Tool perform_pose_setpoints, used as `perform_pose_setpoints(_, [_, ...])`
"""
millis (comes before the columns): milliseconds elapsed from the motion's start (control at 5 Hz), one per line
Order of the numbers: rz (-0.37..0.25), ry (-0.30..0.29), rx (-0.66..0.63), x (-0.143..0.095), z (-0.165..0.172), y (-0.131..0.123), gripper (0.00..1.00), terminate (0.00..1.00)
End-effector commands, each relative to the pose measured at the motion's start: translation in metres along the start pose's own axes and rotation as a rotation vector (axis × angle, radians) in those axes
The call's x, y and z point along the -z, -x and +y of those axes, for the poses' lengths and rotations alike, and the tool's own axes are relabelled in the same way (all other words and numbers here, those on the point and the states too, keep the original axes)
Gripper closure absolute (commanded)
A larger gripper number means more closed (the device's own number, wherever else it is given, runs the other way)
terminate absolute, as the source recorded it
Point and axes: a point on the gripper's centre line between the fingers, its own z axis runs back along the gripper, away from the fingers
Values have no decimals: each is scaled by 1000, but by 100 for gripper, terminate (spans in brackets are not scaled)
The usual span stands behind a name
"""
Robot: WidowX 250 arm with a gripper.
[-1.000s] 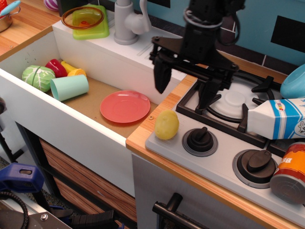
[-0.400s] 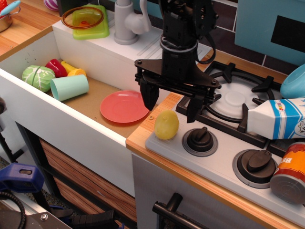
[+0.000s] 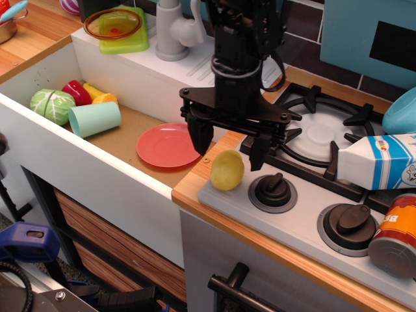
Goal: Put potato on plate
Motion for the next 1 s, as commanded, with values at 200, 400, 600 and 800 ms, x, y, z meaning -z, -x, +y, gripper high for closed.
perform_pose_setpoints(200, [-25, 29, -48, 21, 4, -2, 0, 0])
perform_pose_setpoints(400, [-24, 15, -56, 20, 3, -1, 100, 0])
perform_pose_setpoints(600, [-35, -4, -36, 18, 6, -7, 100, 0])
perform_pose_setpoints(800, [-82, -83, 58, 9, 23, -39, 100, 0])
